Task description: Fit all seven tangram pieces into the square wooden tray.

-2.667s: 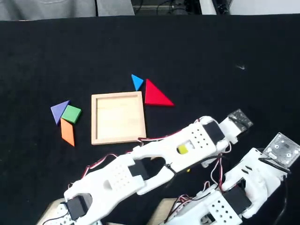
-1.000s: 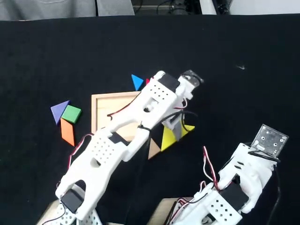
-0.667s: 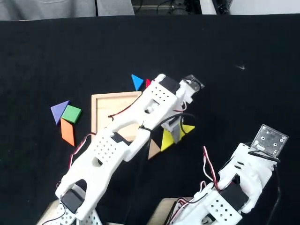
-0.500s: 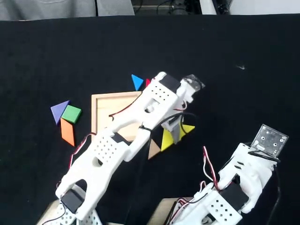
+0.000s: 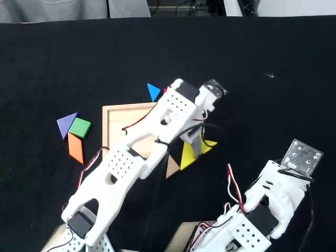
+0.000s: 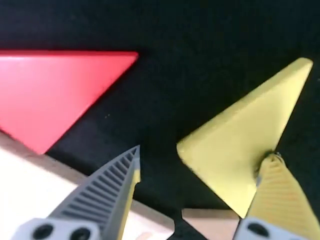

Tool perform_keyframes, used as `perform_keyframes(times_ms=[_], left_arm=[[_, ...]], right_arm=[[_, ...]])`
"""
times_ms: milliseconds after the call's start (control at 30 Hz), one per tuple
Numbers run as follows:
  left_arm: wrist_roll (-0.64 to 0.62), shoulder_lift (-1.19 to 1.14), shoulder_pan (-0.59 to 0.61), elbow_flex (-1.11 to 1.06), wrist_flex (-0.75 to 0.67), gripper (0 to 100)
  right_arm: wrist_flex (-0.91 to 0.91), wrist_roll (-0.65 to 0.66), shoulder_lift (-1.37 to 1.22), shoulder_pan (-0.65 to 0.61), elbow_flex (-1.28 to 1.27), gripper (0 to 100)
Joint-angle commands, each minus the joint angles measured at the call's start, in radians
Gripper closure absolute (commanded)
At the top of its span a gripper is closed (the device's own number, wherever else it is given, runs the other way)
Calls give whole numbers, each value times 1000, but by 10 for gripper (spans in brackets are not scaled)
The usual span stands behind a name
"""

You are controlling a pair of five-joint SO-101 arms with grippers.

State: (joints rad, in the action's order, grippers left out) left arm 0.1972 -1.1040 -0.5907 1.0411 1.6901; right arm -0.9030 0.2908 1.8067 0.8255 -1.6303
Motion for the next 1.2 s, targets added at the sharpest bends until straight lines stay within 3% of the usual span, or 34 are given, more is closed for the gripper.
perform_keyframes(times_ms=[0,567,1167], left_arm=[[8,-18,-21,71,-2,642],[8,-48,1,265,71,641],[57,-60,19,139,66,643]], right_arm=[[-6,11,96,-12,8,987],[-6,11,96,-12,8,987],[-6,11,96,-12,8,987]])
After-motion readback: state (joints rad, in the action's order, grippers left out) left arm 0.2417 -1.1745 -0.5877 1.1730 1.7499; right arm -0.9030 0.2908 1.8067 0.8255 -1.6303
